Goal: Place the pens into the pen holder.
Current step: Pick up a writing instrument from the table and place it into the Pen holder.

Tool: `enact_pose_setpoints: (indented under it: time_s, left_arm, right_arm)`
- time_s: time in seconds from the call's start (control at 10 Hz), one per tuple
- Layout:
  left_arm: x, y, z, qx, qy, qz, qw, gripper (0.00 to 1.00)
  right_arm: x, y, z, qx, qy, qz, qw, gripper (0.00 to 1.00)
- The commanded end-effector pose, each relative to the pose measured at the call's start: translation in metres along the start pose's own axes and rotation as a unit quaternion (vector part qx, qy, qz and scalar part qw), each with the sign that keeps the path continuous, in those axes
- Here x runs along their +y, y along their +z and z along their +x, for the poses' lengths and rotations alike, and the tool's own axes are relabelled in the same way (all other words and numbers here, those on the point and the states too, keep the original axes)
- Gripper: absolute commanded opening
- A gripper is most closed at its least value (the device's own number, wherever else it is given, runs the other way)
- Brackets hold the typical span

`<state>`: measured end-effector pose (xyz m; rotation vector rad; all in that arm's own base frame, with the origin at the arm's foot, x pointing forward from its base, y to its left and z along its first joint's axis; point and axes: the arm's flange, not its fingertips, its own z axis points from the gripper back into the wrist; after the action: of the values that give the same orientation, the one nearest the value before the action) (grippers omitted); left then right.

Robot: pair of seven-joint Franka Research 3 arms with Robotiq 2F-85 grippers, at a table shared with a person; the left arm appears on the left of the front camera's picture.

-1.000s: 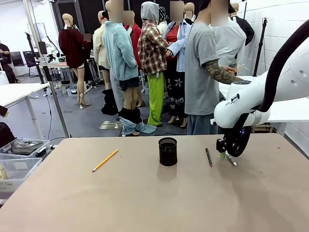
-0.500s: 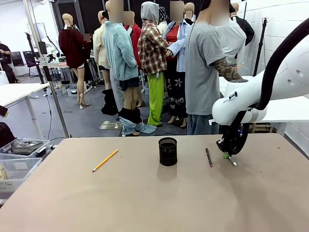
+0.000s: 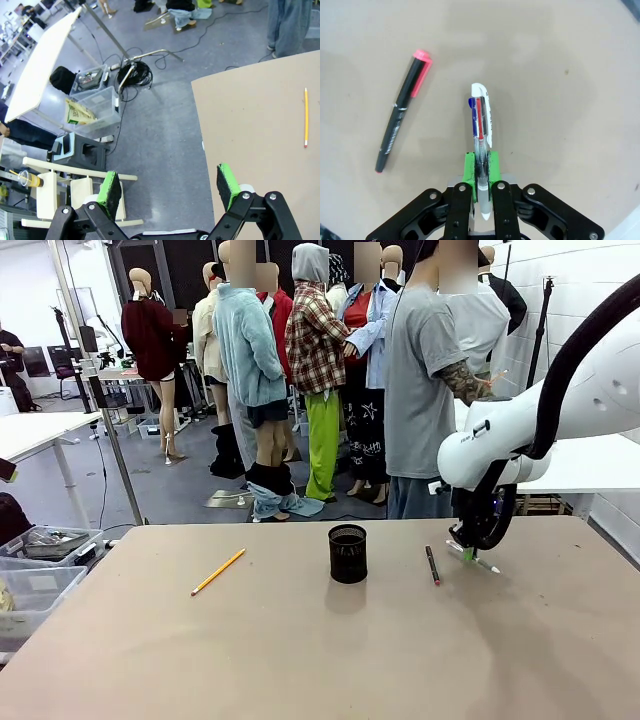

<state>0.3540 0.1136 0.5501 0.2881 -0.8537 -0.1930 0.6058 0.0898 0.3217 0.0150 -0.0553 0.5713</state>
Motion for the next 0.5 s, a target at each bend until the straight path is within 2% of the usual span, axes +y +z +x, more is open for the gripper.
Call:
enact_pose_setpoints:
  time_s: [0.0,0.2,0.3,0.4]
  left_arm:
    - [0.001,0.0,-0.001,0.002,0.0,0.003,1.0,1.0]
    - [0.001,0.0,-0.001,0.002,0.0,0.003,1.0,1.0]
    - [0.001,0.0,-0.001,0.002,0.0,0.003,1.0,1.0]
    - [0.001,0.0,-0.001,0.002,0.0,0.003,1.0,1.0]
  right_arm:
    - [0.003,0.033,-0.029,-0.09,0.089,0.056,0.99,0.0]
    - [0.019,0.057,-0.035,-0.211,0.19,0.09,0.955,0.0]
    - [0.033,0.068,-0.031,-0.288,0.241,0.115,0.92,0.0]
    - [0.04,0.074,-0.028,-0.325,0.249,0.128,0.903,0.0]
